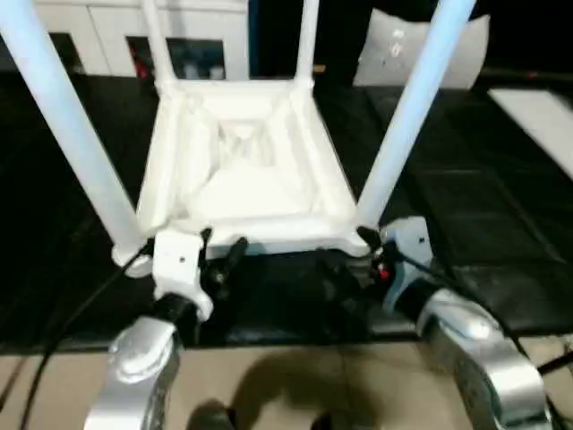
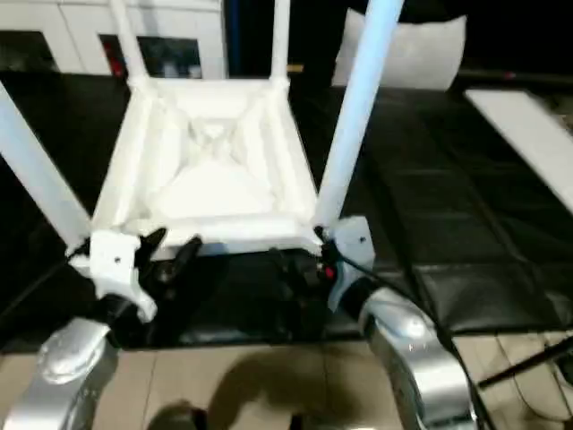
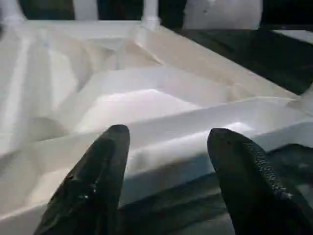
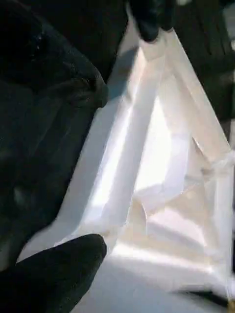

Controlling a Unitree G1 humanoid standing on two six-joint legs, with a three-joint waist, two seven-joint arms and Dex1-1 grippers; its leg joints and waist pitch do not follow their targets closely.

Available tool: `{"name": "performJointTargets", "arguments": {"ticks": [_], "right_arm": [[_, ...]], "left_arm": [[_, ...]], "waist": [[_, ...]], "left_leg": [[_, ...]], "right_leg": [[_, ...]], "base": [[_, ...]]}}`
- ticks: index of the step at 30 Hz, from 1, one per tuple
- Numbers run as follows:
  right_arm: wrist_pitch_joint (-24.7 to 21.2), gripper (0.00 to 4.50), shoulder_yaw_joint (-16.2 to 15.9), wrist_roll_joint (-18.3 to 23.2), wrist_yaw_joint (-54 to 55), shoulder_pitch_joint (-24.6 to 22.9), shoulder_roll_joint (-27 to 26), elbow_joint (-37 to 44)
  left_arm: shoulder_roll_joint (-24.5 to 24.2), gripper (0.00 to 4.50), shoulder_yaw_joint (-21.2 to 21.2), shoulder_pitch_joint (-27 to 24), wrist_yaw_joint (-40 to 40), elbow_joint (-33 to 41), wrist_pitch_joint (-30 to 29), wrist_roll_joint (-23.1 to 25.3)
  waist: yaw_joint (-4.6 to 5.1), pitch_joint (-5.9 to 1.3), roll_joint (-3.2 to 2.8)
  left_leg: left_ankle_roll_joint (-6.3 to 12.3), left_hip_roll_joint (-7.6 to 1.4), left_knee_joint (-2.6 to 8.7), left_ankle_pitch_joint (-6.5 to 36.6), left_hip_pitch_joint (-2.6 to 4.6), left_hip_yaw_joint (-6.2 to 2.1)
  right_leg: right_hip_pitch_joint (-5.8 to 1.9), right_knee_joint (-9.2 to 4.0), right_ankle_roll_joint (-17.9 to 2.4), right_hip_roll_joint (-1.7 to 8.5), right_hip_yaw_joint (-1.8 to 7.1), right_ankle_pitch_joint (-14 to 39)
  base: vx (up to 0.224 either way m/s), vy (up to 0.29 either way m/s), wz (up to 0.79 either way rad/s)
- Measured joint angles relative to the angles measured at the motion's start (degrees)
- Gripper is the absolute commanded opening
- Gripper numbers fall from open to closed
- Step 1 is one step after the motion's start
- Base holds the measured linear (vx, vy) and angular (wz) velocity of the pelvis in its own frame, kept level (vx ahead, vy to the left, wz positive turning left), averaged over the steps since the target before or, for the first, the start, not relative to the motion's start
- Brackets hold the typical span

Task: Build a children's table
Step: Rotate leg to tighten

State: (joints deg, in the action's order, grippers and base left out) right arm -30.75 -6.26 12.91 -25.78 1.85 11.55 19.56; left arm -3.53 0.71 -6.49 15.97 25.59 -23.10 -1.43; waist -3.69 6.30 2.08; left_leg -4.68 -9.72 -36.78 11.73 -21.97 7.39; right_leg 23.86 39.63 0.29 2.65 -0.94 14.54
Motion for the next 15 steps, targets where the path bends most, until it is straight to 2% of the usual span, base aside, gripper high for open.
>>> {"name": "performJointTargets", "arguments": {"ticks": [3, 5, 7, 8, 9, 12, 13, 14, 15], "right_arm": [[1.5, 4.50, -0.3, 0.2, -0.5, 1.4, -0.9, -0.3], [1.4, 4.50, -0.3, 0.8, -0.4, 2.9, -1.6, -0.5], [1.3, 4.50, -0.5, 1.1, -0.6, 3.4, -1.6, -0.6], [1.4, 4.50, -0.7, 0.9, -0.6, 3.4, -1.5, -1.2], [1.6, 4.50, -1.2, 0.7, -0.9, 3.4, -1.0, -2.3], [2.7, 4.50, -2.2, -0.1, -0.9, 3.5, -1.6, -4.9], [3.2, 4.50, -2.2, -0.1, -0.9, 3.6, -2.1, -5.2], [3.6, 4.50, -2.1, 0.0, -0.7, 4.0, -2.6, -5.3], [3.9, 4.50, -1.8, 0.0, -0.5, 4.7, -2.6, -5.4]], "left_arm": [[-0.7, 3.33, -0.4, 0.1, -0.4, 0.5, 0.0, 0.2], [-0.8, 3.54, -0.6, 1.0, -1.4, 0.5, 0.0, 0.4], [-0.2, 3.66, -1.0, 2.4, -2.3, 0.5, 0.0, 0.3], [0.2, 3.72, -1.2, 2.9, -3.0, 0.5, -0.2, 0.2], [0.7, 3.80, -1.7, 3.5, -4.0, 0.4, -0.3, 0.2], [1.4, 4.05, -3.2, 3.7, -7.0, 0.4, -1.7, 1.2], [1.3, 4.10, -3.6, 3.1, -7.4, 0.4, -1.8, 1.2], [1.1, 4.15, -4.1, 2.3, -7.5, 0.4, -1.8, 1.2], [0.5, 4.27, -4.0, 2.0, -7.3, 0.3, -1.8, 1.1]], "waist": [[1.11, -0.06, -0.06], [1.92, -0.10, 0.02], [2.00, -0.18, 0.23], [2.09, -0.19, 0.24], [2.50, -0.24, 0.29], [3.29, -0.22, -0.13], [3.33, -0.28, -0.05], [2.92, -0.28, -0.12], [2.05, -0.29, -0.12]], "left_leg": [[0.15, -0.17, 0.35, -0.1, -0.01, 0.02], [0.15, -0.17, 0.50, -0.1, -0.05, 0.10], [0.30, -0.09, 0.53, -0.2, -0.29, 0.12], [0.57, 0.09, 0.64, -0.3, -0.46, -0.22], [0.84, 0.44, 0.76, -0.5, -1.00, -1.24], [1.28, 0.55, 0.75, -1.0, -2.31, -4.43], [1.22, -0.12, 0.82, -1.1, -2.13, -3.87], [1.13, -0.35, 1.02, -1.1, -2.06, -3.42], [1.17, -0.52, 1.53, -1.3, -1.97, -2.33]], "right_leg": [[-0.70, -2.14, -0.3, -0.31, 0.02, -2.3], [-0.78, -2.66, -0.3, -0.28, 0.02, -2.6], [-0.90, -2.74, -0.3, -0.12, -0.06, -2.6], [-1.05, -2.80, -0.2, 0.16, -0.58, -2.5], [-1.29, -3.02, -0.2, 0.81, -2.18, -2.5], [-2.42, -4.32, -1.1, 0.94, -5.62, -2.6], [-2.43, -4.56, -1.1, 0.70, -5.55, -2.6], [-2.41, -4.49, -1.1, 0.70, -5.52, -2.5], [-2.34, -4.53, -1.1, 0.78, -5.18, -2.5]], "base": [[0.000, 0.000, 0.00], [0.000, 0.000, 0.00], [0.000, 0.000, 0.00], [-0.004, -0.002, 0.24], [-0.004, -0.002, 0.24], [0.028, -0.037, 0.54], [0.052, -0.047, 0.28], [0.000, 0.000, 0.00], [0.000, 0.000, 0.00]]}}
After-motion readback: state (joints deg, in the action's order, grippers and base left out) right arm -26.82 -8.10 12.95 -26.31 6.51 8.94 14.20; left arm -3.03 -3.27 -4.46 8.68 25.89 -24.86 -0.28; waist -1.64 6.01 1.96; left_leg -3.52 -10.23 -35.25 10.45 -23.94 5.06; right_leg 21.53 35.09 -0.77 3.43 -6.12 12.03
